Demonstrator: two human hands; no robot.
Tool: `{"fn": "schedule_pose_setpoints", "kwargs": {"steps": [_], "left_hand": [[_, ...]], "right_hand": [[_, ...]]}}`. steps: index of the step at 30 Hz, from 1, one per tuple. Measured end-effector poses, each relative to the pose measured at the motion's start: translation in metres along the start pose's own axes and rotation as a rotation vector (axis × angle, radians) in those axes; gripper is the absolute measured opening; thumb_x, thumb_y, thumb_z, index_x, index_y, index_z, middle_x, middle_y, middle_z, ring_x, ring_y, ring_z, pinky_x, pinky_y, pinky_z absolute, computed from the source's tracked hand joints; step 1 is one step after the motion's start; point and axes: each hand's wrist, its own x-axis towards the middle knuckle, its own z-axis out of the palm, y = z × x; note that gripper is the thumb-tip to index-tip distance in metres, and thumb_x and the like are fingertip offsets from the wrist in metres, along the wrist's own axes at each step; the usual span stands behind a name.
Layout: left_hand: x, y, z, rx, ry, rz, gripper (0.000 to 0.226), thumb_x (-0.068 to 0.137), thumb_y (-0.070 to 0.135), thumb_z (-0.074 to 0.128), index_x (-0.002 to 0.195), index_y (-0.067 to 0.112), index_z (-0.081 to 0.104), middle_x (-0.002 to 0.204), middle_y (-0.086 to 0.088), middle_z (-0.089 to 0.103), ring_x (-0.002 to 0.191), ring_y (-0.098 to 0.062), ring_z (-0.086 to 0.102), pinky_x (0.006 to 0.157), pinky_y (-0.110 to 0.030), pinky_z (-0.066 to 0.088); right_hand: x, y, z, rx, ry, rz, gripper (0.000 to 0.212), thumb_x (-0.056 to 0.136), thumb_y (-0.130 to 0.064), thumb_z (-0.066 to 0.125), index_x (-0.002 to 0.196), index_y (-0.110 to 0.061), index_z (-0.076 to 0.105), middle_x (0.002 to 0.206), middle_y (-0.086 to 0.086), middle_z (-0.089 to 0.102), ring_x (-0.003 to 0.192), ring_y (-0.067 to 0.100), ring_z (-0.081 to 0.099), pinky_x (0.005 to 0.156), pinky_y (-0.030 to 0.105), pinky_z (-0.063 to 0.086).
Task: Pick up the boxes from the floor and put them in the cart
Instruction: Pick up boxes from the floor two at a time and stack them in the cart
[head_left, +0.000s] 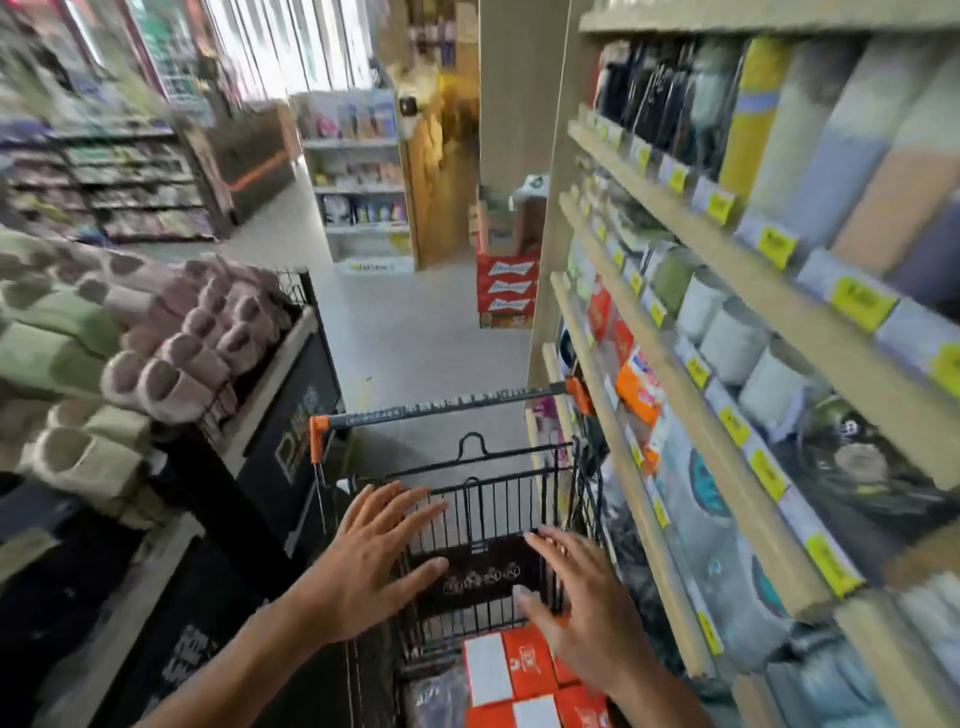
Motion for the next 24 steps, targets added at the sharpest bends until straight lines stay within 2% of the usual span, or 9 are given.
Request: {"fn": "schedule_pose_setpoints", "kwargs": {"steps": [4,11,14,18,20,24], "left_hand": [[-0.012,0.007,-0.049,0.055,0.032,0.057,0.067,0.088,0.085,0.014,0.149,0.059,0.007,0.164,0.022,0.003,0.152,-0.005,-0.01,0.125,-0.046,-0.001],[-0.027,0.002,-0.096,-0.01,0.072,0.222,0.073,0.089,0.082,0.021,0.154,0.052,0.011,0.165,0.02,0.002,0.152,-0.007,-0.011,0.124,-0.045,-0.007],[-0.026,-0.005,-0.104,-0.052,0.057,0.318,0.071,0.091,0.081,0.023,0.154,0.052,0.009,0.165,0.017,0.007,0.153,-0.01,-0.006,0.125,-0.05,-0.002],[-0.025,-0.001,-0.113,-0.104,0.057,0.437,0.075,0.088,0.083,0.02,0.155,0.049,0.014,0.166,0.01,0.013,0.153,-0.015,0.001,0.123,-0.049,0.0],[-0.026,0.012,-0.117,-0.145,0.034,0.505,0.077,0.087,0.083,0.021,0.155,0.047,0.017,0.165,0.009,0.015,0.153,-0.018,0.004,0.122,-0.049,0.0],[-0.031,0.055,-0.119,-0.17,0.04,0.702,0.078,0.088,0.082,0.024,0.155,0.042,0.024,0.163,0.006,0.023,0.151,-0.021,0.015,0.121,-0.055,0.014]], "right_hand": [[-0.005,-0.033,-0.031,-0.058,0.007,-0.023,0.071,0.089,-0.079,0.031,0.153,-0.048,0.026,0.16,-0.023,0.019,0.15,0.004,0.011,0.122,0.041,0.027],[-0.032,-0.091,-0.079,-0.202,0.099,0.005,0.07,0.092,-0.077,0.036,0.153,-0.042,0.033,0.159,-0.02,0.027,0.148,0.004,0.016,0.123,0.037,0.022],[-0.053,-0.119,-0.094,-0.259,0.167,0.059,0.07,0.092,-0.075,0.038,0.151,-0.039,0.037,0.155,-0.017,0.036,0.146,0.005,0.023,0.121,0.037,0.026],[-0.088,-0.156,-0.11,-0.331,0.215,0.155,0.074,0.091,-0.075,0.037,0.152,-0.034,0.039,0.153,-0.015,0.039,0.143,0.009,0.029,0.117,0.039,0.031],[-0.114,-0.17,-0.114,-0.351,0.216,0.202,0.071,0.093,-0.072,0.041,0.153,-0.034,0.037,0.153,-0.011,0.038,0.143,0.012,0.029,0.117,0.04,0.031],[-0.171,-0.184,-0.126,-0.361,0.203,0.326,0.068,0.096,-0.063,0.05,0.155,-0.036,0.032,0.159,-0.014,0.029,0.146,0.009,0.021,0.119,0.038,0.027]]}}
